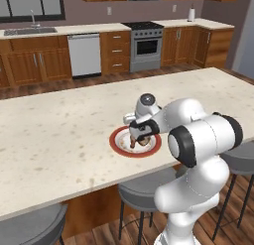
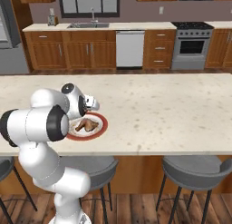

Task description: Take the cheese, chicken drumstick, and carrot from the fridge and place them on the plate on the dining counter to create an appetizer plate.

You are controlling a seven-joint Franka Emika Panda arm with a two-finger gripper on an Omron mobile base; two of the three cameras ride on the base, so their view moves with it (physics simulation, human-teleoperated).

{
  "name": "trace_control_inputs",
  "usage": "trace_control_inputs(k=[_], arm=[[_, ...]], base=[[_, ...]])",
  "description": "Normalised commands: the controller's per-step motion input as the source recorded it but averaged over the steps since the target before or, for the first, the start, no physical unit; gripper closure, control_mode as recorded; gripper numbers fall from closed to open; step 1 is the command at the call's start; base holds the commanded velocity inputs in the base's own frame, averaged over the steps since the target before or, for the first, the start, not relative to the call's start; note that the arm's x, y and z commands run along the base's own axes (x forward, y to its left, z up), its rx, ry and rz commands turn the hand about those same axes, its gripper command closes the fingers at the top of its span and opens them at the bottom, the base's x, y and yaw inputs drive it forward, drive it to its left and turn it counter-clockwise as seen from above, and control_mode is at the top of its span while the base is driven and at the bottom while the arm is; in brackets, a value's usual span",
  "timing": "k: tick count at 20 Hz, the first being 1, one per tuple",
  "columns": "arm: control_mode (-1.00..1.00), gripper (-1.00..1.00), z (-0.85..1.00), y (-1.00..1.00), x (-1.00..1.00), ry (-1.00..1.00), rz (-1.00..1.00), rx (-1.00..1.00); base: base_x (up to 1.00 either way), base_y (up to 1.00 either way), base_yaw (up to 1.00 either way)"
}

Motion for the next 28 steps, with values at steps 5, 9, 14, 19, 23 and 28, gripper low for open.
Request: trace_control_inputs(k=[5,9,14,19,23,28], arm=[[-1.0,1.0,0.0,0.15,0.35,0.0,0.0,0.0],[-1.0,1.0,0.0,0.27,0.06,0.06,0.0,0.0],[-1.0,1.0,-0.05,0.46,-0.06,0.04,0.0,0.01],[-1.0,1.0,-0.11,0.29,-0.23,0.02,-0.04,0.08],[-1.0,1.0,-0.34,0.05,-0.46,0.05,-0.07,0.1],[-1.0,1.0,-0.27,0.0,-0.16,0.11,-0.1,0.09]], base=[[0.14,0.04,0.0],[0.0,0.0,0.0],[0.0,0.0,0.0],[0.0,0.0,0.0],[0.0,0.0,0.0],[0.0,0.0,0.0]])
